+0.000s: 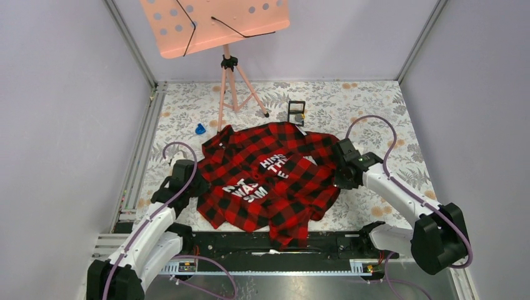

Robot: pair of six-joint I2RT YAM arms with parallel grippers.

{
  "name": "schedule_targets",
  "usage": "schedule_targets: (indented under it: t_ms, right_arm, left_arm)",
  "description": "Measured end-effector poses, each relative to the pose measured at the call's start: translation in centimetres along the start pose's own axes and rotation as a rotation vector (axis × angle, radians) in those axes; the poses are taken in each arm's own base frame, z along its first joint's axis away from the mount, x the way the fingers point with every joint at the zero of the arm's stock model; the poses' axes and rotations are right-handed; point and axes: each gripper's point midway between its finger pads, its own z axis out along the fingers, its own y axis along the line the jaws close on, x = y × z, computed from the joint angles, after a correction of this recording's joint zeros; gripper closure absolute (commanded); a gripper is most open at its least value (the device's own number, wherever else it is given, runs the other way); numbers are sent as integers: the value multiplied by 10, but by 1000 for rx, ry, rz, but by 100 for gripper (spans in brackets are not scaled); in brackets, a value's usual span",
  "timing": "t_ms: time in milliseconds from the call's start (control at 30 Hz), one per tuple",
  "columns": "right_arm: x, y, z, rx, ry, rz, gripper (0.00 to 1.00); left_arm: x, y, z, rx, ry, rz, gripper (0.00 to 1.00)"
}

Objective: Pin the brooch onto the clothing

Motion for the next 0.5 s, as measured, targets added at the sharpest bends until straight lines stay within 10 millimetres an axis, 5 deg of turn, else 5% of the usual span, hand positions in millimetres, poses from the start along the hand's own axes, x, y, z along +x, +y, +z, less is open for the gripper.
schedule_targets:
  t_ms: [133,167,300,433,500]
  right_arm:
    - [-13,-17,-2,73,2,15,100]
    - [-16,-17,-3,79,0,13,92]
    - [-24,-15,-10,77,-7,2,31]
    - [-20,-6,-20,4,5,9,17]
    - [-13,4,-29,-82,1,23,13]
  left_arm:
    - [-4,0,-4,10,-20,-10,89]
    - [-5,0,-5,12,-23,-10,87]
    - [-3,2,-8,7,-22,-8,61]
    - [-3,6,-13,1,-29,-4,34]
    - [-5,5,-18,3,-32,1,30]
